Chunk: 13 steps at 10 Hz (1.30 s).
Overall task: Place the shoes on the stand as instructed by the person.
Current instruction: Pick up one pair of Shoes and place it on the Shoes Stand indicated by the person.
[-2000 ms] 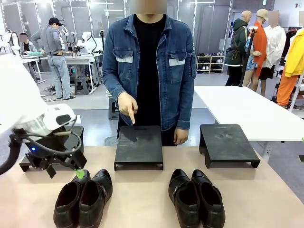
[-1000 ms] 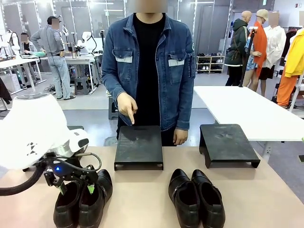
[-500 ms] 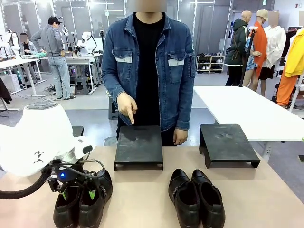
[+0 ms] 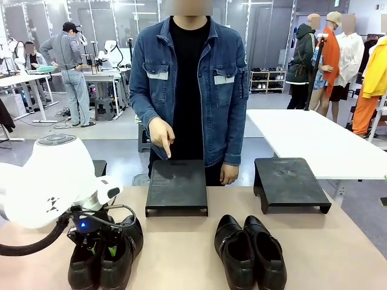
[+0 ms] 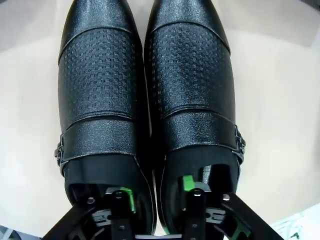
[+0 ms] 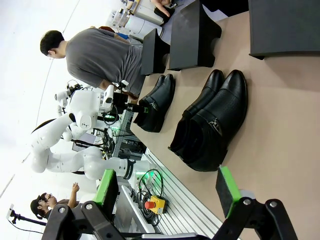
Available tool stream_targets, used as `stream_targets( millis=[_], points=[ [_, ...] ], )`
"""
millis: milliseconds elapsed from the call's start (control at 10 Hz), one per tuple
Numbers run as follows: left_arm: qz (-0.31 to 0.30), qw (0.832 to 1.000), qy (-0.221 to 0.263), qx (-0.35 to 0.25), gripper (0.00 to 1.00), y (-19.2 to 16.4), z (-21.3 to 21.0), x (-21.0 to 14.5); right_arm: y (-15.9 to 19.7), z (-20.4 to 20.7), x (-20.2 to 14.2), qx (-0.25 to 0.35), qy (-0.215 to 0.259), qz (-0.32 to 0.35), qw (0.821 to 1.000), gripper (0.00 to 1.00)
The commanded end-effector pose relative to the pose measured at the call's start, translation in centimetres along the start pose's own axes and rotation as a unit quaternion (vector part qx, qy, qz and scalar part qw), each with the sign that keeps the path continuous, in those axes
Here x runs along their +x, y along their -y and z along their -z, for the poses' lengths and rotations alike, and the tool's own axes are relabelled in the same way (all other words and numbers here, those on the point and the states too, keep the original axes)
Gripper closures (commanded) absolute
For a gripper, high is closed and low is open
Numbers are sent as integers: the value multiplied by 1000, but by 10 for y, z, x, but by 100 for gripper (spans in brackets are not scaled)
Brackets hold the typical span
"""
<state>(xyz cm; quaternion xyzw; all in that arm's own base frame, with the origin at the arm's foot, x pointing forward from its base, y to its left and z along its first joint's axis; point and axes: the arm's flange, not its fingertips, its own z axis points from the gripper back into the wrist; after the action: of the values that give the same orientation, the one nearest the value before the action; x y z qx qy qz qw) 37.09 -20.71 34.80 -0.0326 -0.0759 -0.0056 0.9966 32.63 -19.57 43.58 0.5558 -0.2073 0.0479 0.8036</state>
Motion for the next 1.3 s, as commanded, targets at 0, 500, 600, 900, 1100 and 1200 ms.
stream_targets(
  millis=[0,500,600,900,1100,1200],
  points=[
    [-11,1000,16,11,98,-4,11,-16,-1,0,0,6,2,-3,1000,0],
    [-12,999,31,11,100,-3,7,-13,-1,0,0,6,2,-3,1000,0],
    [-4,1000,2,7,100,-1,1,1,-1,0,0,6,2,-3,1000,0],
    [-4,1000,2,7,100,-1,1,1,-1,0,0,6,2,-3,1000,0],
    [-4,1000,2,7,100,-1,1,1,-1,0,0,6,2,-3,1000,0],
    [-5,1000,1,6,92,-2,1,1,-1,0,0,6,2,-3,1000,0]
  ],
)
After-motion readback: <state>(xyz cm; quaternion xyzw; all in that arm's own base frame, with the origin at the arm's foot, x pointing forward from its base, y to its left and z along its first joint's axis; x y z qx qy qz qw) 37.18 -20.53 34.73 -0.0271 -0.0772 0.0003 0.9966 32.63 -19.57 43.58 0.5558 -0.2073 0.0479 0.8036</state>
